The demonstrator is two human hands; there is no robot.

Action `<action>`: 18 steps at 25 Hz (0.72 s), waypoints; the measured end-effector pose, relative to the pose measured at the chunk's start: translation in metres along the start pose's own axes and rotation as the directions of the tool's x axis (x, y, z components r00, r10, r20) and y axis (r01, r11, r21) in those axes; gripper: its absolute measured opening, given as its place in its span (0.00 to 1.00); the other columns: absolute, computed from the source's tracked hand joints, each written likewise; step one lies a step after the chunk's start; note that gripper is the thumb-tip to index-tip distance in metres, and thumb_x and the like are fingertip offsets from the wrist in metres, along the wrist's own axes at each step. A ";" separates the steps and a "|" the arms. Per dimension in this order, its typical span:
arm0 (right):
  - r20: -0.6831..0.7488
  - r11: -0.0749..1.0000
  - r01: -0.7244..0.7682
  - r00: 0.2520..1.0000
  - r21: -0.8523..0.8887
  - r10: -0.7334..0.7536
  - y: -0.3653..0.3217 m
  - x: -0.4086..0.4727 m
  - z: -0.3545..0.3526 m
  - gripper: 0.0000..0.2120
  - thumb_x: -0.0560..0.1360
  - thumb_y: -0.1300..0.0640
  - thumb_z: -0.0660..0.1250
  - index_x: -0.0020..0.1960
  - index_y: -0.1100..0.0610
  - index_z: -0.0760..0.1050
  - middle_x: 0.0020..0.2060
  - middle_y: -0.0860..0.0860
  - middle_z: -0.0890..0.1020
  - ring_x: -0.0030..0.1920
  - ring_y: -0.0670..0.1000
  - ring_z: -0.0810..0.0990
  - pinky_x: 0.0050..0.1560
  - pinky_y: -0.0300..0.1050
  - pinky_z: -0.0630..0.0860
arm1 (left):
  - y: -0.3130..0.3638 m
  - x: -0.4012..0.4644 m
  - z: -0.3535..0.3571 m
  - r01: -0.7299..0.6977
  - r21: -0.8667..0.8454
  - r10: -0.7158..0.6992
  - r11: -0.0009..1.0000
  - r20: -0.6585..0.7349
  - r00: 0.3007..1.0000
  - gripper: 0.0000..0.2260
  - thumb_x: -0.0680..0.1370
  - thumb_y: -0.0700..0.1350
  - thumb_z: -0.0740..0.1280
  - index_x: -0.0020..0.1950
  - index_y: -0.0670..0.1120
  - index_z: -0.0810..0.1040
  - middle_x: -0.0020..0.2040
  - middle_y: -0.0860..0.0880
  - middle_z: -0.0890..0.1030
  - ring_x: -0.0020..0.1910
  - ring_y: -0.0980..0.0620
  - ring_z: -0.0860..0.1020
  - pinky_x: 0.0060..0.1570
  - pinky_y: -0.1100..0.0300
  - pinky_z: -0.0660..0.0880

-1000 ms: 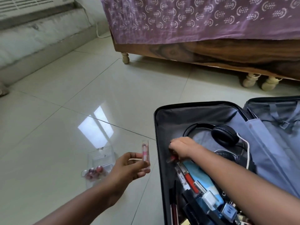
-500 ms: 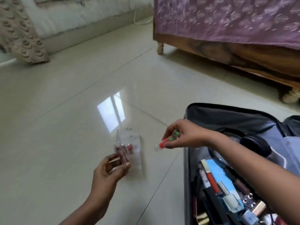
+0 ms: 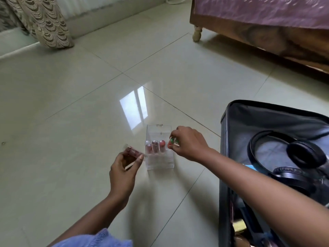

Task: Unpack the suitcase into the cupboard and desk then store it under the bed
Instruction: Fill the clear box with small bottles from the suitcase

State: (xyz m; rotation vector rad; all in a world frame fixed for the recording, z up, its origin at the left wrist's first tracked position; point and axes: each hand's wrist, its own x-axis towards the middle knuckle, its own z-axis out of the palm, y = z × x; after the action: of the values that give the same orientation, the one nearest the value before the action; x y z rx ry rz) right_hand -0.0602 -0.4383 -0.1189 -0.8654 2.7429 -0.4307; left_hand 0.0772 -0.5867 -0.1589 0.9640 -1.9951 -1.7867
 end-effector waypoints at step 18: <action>0.512 0.319 -0.546 0.837 0.774 0.190 0.008 -0.030 -0.024 0.06 0.79 0.58 0.59 0.43 0.57 0.68 0.39 0.54 0.73 0.36 0.49 0.69 0.39 0.43 0.72 | -0.016 0.039 0.003 -0.462 0.415 0.434 0.784 0.164 0.886 0.08 0.69 0.37 0.75 0.45 0.47 0.82 0.44 0.59 0.81 0.47 0.52 0.77 0.47 0.73 0.68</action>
State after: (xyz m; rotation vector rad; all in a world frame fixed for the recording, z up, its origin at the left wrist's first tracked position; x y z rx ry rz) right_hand -0.0479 -0.4096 -0.0952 0.0497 1.7757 -1.3466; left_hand 0.0513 -0.6099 -0.1829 0.4683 -2.4728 -1.1350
